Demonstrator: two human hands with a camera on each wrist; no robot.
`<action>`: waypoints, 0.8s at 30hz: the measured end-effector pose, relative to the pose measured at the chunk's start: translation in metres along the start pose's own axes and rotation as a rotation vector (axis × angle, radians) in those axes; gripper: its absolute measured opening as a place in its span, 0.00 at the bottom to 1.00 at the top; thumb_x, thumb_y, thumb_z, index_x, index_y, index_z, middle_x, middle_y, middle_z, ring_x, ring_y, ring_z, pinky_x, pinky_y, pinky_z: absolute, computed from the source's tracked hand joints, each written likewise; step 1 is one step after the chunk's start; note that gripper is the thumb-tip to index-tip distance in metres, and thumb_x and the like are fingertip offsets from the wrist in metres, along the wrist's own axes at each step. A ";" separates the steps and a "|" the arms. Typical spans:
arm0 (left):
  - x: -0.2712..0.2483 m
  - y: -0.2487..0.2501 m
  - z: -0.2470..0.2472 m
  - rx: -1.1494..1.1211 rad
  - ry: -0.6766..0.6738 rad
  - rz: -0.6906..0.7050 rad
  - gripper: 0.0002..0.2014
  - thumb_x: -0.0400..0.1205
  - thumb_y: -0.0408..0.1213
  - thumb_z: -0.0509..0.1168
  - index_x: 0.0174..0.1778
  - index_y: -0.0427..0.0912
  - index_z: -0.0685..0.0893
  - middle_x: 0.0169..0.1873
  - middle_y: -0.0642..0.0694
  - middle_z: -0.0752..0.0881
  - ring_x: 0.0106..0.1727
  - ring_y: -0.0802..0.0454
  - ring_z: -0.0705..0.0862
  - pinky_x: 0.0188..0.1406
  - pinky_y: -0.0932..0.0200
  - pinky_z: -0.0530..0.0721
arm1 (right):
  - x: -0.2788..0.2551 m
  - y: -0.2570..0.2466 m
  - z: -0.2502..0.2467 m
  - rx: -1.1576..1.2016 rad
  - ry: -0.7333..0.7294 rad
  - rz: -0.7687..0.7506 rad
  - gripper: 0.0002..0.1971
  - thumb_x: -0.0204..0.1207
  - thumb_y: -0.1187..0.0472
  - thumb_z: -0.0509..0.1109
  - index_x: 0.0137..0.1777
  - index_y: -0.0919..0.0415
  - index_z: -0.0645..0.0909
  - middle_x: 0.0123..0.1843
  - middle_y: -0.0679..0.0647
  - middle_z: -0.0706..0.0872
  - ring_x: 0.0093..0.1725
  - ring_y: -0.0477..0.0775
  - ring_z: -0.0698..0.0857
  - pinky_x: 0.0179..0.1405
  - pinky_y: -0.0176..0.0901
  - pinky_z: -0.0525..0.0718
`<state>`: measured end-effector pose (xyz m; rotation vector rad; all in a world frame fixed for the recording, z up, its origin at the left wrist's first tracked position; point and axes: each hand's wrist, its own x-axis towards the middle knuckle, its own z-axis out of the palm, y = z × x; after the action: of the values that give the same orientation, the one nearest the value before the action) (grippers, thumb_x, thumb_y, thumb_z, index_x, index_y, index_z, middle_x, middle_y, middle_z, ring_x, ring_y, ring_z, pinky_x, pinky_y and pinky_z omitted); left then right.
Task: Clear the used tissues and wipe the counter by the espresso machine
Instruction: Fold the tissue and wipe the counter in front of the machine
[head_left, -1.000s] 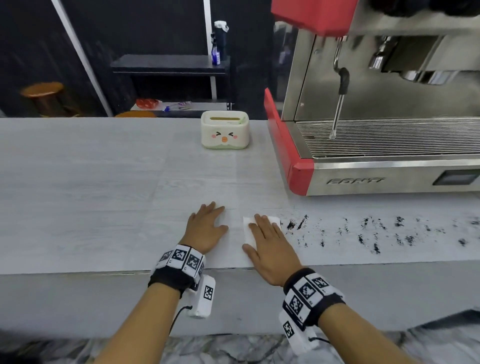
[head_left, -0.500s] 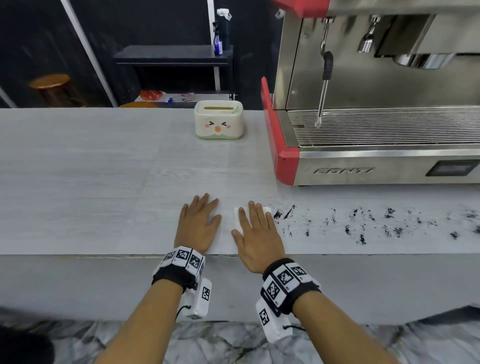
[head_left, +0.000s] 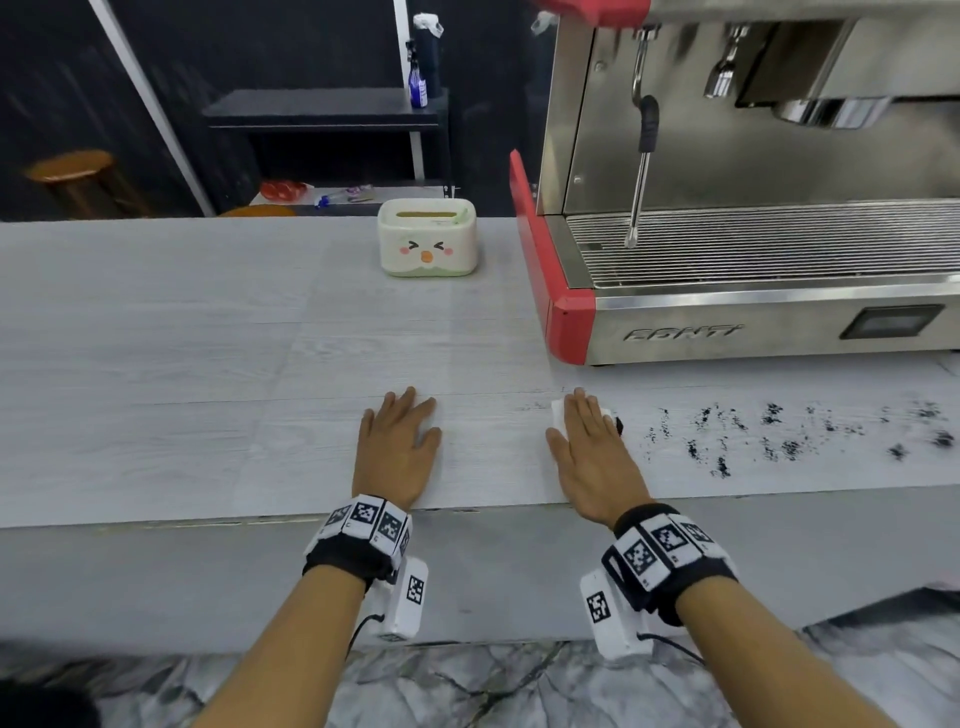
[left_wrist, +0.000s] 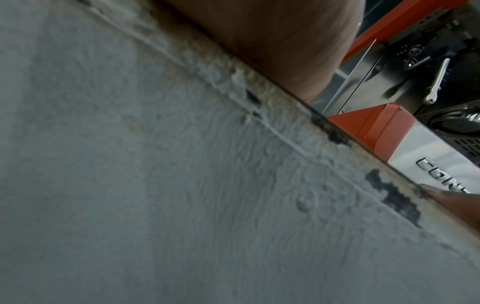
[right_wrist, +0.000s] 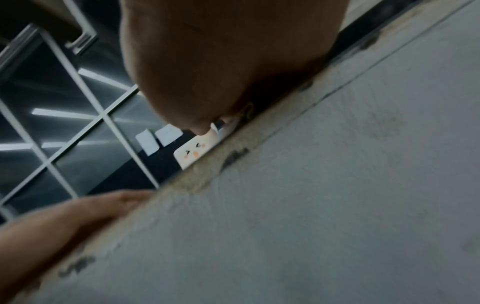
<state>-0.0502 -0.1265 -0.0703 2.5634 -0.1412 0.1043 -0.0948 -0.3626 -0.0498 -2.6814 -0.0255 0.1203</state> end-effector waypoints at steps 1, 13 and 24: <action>0.001 0.001 -0.001 -0.016 -0.001 -0.011 0.21 0.85 0.42 0.55 0.76 0.51 0.70 0.82 0.49 0.61 0.84 0.50 0.53 0.83 0.48 0.45 | 0.002 -0.009 -0.001 0.038 0.011 -0.025 0.30 0.87 0.50 0.43 0.83 0.63 0.41 0.86 0.56 0.40 0.84 0.51 0.40 0.81 0.43 0.37; 0.014 0.012 0.005 -0.044 -0.017 0.031 0.23 0.84 0.39 0.57 0.77 0.48 0.68 0.81 0.46 0.62 0.83 0.48 0.55 0.82 0.49 0.48 | 0.041 -0.058 0.038 -0.193 -0.089 -0.105 0.33 0.85 0.47 0.45 0.83 0.64 0.41 0.86 0.58 0.39 0.84 0.54 0.38 0.83 0.50 0.36; 0.010 0.011 0.010 0.028 0.001 0.074 0.23 0.84 0.41 0.55 0.77 0.49 0.68 0.82 0.48 0.61 0.84 0.48 0.54 0.83 0.49 0.46 | 0.035 -0.001 0.016 -0.254 -0.007 0.079 0.33 0.85 0.46 0.44 0.83 0.65 0.41 0.86 0.58 0.40 0.85 0.55 0.40 0.83 0.52 0.39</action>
<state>-0.0416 -0.1424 -0.0719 2.5865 -0.2356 0.1371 -0.0610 -0.3533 -0.0666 -2.9362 0.0671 0.1600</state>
